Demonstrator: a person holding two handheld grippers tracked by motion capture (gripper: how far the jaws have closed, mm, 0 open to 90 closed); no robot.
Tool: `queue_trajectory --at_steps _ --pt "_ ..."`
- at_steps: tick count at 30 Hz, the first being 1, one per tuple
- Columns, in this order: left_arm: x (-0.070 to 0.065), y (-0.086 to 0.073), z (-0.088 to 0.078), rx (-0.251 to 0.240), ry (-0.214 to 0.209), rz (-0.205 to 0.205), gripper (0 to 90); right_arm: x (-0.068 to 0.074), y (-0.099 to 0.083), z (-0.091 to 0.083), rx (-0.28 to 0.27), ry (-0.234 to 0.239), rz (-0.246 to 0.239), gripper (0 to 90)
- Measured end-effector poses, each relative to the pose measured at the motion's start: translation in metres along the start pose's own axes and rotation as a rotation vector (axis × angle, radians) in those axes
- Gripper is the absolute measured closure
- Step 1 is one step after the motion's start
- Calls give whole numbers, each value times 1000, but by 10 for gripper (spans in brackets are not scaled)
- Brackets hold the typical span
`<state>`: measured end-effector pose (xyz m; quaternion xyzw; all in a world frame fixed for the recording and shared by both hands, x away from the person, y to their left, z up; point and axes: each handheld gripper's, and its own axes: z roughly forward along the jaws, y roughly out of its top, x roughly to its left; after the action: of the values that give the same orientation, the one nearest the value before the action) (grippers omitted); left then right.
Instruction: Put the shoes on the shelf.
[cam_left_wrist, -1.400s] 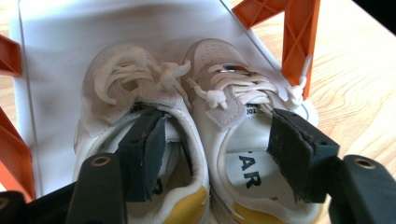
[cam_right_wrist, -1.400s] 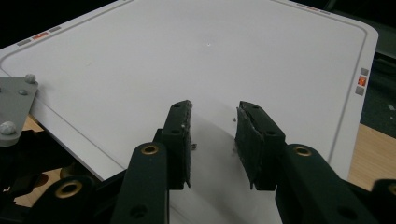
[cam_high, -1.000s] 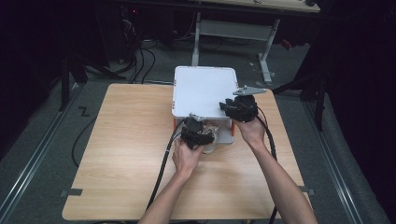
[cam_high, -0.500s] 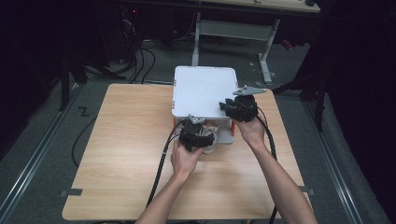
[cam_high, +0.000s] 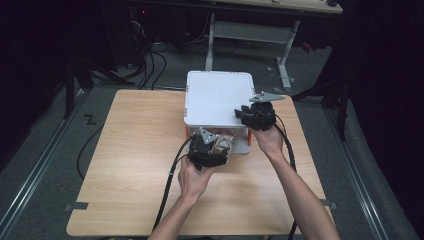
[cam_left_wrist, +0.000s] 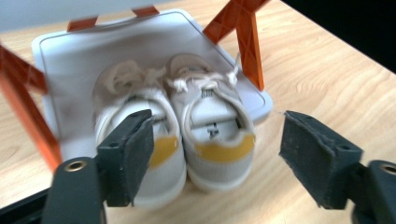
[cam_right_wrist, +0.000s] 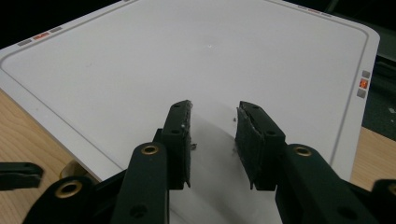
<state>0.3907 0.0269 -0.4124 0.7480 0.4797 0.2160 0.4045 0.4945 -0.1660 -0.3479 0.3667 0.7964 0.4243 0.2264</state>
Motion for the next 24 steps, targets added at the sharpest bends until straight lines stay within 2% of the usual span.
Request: queue_trajectory --at_steps 3,5,9,12,14,21,22,24 --pt "-3 -11 -12 -9 37 12 227 0 0 0 0 0 -2 653" --pt "-5 -19 -14 13 62 16 208 0 0 0 -2 0 -1 652" --pt "-5 -34 -4 56 110 -10 171 2 0 1 -5 -6 -4 641" --pt "-6 -43 6 86 143 -3 167 2 0 1 -4 -8 -6 639" --pt "-6 -45 12 94 156 -15 162 2 0 1 -5 -4 -5 639" --pt "-2 -43 31 105 159 -61 170 2 0 1 -3 -6 -4 639" --pt "-3 -42 35 115 166 -64 175 2 0 1 -3 -6 -3 639" --pt "-6 -41 42 135 184 -45 183 2 0 1 -2 -7 -5 639"
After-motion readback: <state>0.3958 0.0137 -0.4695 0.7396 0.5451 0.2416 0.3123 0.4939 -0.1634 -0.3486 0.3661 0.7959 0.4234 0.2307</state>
